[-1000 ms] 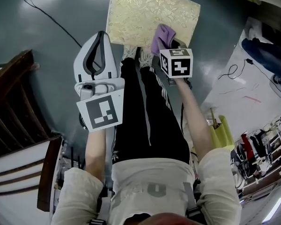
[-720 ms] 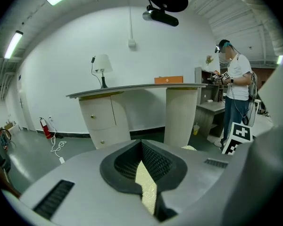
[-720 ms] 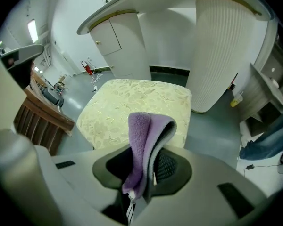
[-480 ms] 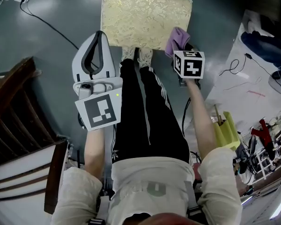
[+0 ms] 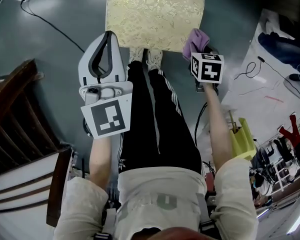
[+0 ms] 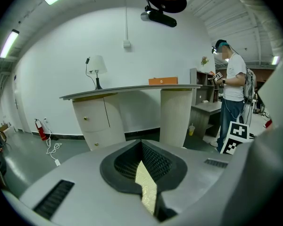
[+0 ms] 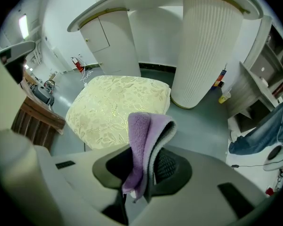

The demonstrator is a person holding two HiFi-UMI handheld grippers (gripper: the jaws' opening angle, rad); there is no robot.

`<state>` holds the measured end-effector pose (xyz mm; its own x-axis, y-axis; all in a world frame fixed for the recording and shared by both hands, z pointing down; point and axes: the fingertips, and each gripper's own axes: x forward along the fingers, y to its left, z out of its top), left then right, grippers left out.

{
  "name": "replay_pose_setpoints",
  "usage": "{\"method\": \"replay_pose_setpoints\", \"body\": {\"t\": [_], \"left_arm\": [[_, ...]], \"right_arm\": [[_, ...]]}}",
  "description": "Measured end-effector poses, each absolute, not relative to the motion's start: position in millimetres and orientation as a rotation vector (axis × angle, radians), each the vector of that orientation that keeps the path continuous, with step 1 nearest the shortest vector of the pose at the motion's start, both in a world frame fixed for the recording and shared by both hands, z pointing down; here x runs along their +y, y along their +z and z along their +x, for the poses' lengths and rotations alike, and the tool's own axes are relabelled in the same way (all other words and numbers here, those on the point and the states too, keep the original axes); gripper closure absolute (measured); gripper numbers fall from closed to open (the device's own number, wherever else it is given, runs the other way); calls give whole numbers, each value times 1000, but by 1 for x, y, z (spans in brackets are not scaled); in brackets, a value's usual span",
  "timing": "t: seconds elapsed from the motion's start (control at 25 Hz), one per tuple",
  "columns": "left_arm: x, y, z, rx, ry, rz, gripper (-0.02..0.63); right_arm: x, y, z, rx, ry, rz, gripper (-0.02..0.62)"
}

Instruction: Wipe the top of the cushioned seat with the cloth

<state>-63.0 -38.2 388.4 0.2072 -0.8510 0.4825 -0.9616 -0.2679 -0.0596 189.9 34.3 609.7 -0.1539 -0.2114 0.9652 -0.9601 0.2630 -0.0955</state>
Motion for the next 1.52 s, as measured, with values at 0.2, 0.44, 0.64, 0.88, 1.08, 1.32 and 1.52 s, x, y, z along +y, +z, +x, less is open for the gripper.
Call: {"method": "replay_pose_setpoints", "body": {"t": [0.2, 0.44, 0.64, 0.88, 1.08, 1.32, 1.52], "left_arm": [[-39, 391, -63, -1729, 627, 2217, 600], [-37, 390, -61, -1719, 622, 2215, 600], [-41, 386, -59, -1727, 604, 2235, 600], [-57, 353, -60, -1770, 553, 2287, 600], [-76, 274, -54, -1811, 506, 2353, 600], [-75, 157, -45, -1771, 510, 2410, 600], [-79, 72, -41, -1771, 455, 2469, 600]], "right_arm": [[32, 611, 192, -1577, 979, 1105, 499], [33, 611, 193, -1566, 975, 1117, 499], [31, 613, 194, -1546, 986, 1124, 499], [-11, 556, 172, -1628, 978, 1233, 499], [-83, 395, 148, -1871, 827, 1423, 499], [-94, 174, 125, -2102, 510, 1637, 499], [-66, 53, 109, -2198, 291, 1776, 499]]}}
